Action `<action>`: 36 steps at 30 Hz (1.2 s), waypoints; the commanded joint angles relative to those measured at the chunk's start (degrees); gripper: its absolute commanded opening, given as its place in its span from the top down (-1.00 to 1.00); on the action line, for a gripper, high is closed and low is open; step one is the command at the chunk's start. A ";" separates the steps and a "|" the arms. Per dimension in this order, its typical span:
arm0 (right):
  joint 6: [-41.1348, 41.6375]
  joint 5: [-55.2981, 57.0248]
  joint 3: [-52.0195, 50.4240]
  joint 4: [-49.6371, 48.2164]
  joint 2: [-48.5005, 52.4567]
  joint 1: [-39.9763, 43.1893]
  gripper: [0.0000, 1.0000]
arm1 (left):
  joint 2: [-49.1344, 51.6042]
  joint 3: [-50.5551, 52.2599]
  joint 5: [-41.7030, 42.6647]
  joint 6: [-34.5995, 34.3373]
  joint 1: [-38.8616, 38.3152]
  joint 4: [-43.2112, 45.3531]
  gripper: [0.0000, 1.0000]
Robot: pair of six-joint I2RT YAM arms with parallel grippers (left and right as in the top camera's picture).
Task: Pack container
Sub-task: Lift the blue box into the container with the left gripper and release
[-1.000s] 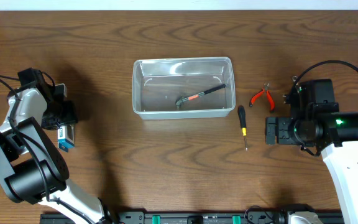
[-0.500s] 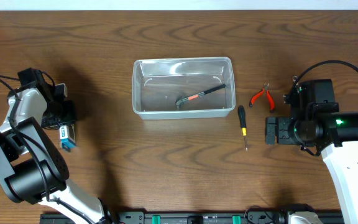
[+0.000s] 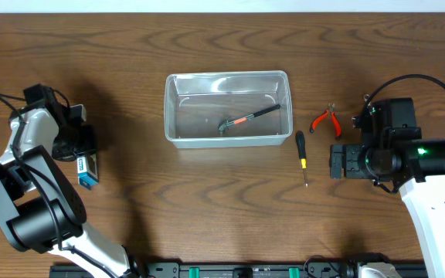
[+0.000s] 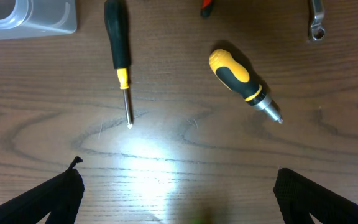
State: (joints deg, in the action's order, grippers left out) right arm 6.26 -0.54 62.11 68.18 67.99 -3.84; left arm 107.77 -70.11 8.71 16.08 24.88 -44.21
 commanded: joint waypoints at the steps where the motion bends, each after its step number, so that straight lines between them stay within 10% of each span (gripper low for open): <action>1: -0.76 0.33 1.05 -0.11 -0.35 0.11 -0.99 | -5.86 -5.16 1.81 0.00 -3.39 -3.02 0.88; 12: -0.76 0.28 1.05 -0.90 -0.37 0.11 -0.99 | -21.84 -14.40 1.84 24.22 -27.65 -6.38 0.88; 21: -0.76 0.28 1.05 -1.01 -0.37 0.11 -0.98 | -16.57 -14.40 1.84 45.13 -48.00 -1.49 0.88; 36: -0.76 0.31 1.05 -0.46 -0.37 0.11 -0.99 | 3.65 -14.40 1.88 45.13 -52.57 3.50 0.88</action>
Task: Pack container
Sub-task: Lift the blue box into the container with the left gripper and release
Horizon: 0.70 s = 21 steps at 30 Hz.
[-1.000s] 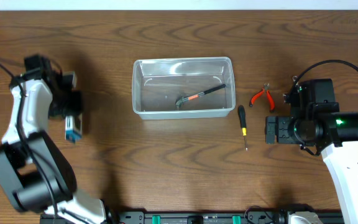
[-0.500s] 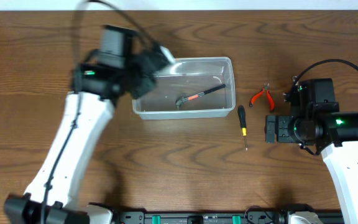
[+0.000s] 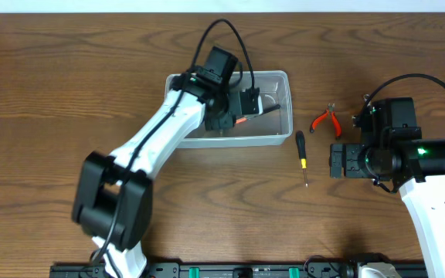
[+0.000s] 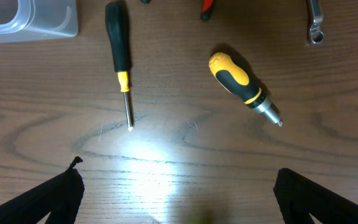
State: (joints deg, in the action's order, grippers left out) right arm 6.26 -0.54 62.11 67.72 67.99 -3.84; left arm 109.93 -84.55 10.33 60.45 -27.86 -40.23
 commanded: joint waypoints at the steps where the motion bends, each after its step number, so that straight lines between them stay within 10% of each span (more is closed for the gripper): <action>1: -0.76 0.31 1.05 0.00 -0.37 0.11 -0.99 | 1.97 0.04 0.26 0.76 0.17 -0.59 0.88; 14: -0.76 0.31 1.05 -0.26 -0.37 0.11 -0.99 | 2.38 0.04 0.20 0.79 0.20 0.52 0.86; 18: -0.76 0.31 1.05 -0.20 -0.37 0.11 -0.98 | 2.38 0.04 0.17 0.79 0.57 1.01 -0.35; 21: -0.76 0.31 1.05 -0.13 -0.37 0.11 -0.99 | 2.38 0.04 0.17 0.20 0.96 1.16 -0.74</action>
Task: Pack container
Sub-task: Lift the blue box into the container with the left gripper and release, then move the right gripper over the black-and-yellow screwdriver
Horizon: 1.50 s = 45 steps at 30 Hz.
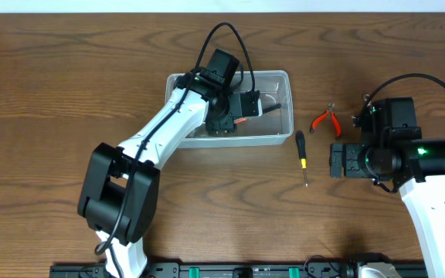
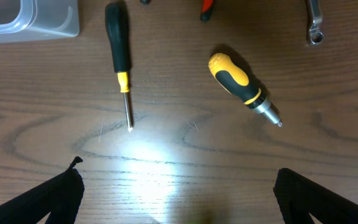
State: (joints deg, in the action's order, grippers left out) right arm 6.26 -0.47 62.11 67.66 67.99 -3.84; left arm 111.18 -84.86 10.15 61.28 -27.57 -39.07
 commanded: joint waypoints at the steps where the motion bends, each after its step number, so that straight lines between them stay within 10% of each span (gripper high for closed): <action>1: -0.76 0.24 1.05 -0.02 -0.37 0.11 -0.99 | 1.14 0.35 0.35 -1.40 0.79 0.04 -0.91; 18: -0.76 0.24 1.05 0.09 -0.37 0.11 -0.99 | -4.31 0.33 -4.24 -7.19 2.62 6.99 -0.96; 26: -0.79 0.24 1.05 0.04 -0.37 0.11 -0.98 | -10.58 0.33 -8.37 -22.84 2.84 7.63 -0.96; 35: -0.76 0.79 2.10 -3.89 -0.37 0.22 -0.98 | -25.73 0.33 -9.99 -50.99 11.28 -11.30 -0.96; 45: -1.16 5.27 28.74 5.51 -0.37 4.46 -0.98 | -36.68 0.63 -9.94 -55.56 33.92 -25.42 -0.96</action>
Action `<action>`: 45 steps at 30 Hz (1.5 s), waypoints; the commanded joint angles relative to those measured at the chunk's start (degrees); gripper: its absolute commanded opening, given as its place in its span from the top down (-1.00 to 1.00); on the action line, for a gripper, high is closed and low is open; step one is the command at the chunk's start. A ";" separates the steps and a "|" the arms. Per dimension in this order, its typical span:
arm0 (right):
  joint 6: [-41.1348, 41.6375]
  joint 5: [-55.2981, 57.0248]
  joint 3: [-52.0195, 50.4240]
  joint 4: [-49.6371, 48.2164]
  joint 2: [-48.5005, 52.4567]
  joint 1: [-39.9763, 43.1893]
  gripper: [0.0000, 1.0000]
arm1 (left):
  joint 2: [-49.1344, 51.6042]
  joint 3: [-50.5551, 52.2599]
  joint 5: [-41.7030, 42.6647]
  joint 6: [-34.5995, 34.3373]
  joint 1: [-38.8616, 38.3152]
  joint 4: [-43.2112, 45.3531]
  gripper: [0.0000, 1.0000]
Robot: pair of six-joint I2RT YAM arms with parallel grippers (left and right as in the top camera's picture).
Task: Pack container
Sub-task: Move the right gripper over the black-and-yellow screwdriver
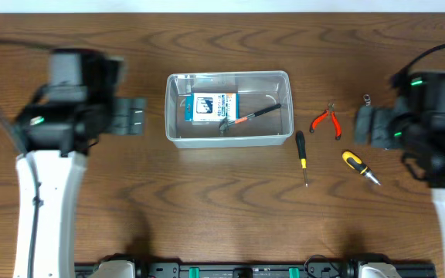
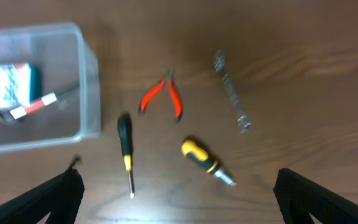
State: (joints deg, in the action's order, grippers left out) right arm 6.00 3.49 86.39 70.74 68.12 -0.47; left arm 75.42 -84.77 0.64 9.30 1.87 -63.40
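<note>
The clear plastic container (image 1: 173, 116) stands mid-table and holds a blue-and-white box (image 1: 207, 106) and a hammer with a red-and-black handle (image 1: 250, 117). To its right on the table lie a black-and-yellow screwdriver (image 1: 302, 156), red pliers (image 1: 327, 120), a stubby yellow screwdriver (image 1: 359, 167) and a small wrench (image 1: 368, 98). My left gripper (image 1: 139, 116) hangs open and empty left of the container. My right gripper (image 1: 361, 125) is open high over the tools. In the right wrist view its gripper (image 2: 179, 208) shows wide-apart fingers (image 2: 48, 199), below the screwdriver (image 2: 125, 149), pliers (image 2: 162, 96), stubby screwdriver (image 2: 207, 162) and wrench (image 2: 230, 91).
The wooden table (image 1: 222, 224) runs to a pale strip at the far edge. Both arms' white links stand at the left and right sides. The container's right wall (image 2: 91, 93) is close to the black screwdriver.
The box now lies loose in the container. My left arm has gone from inside the container to the left of it. My right gripper sits higher and farther right, still open.
My left gripper was first at the far left by the blue box on the table. Then it was over the container, then down inside it with the box. Now the box rests there and the arm is clear. My right gripper stayed open over the screwdrivers until now.
</note>
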 commanded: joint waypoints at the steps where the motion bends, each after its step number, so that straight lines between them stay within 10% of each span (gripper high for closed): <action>1: -0.81 0.66 5.46 4.26 -0.50 1.16 -0.98 | -1.40 0.92 -0.37 -4.85 6.23 -1.01 -0.96; 18: 5.55 -4.98 -14.67 1.97 4.02 -10.56 -0.98 | -5.55 5.92 0.17 -7.69 13.20 1.97 -0.96; 45: 3.26 -4.83 -16.11 -10.25 25.97 -15.32 -0.99 | -5.44 5.92 0.17 -7.45 13.22 3.10 -0.96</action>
State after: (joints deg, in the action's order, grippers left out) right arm 9.96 -1.58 71.26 61.08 93.10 -14.74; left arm 70.37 -79.09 0.89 2.72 14.81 -60.23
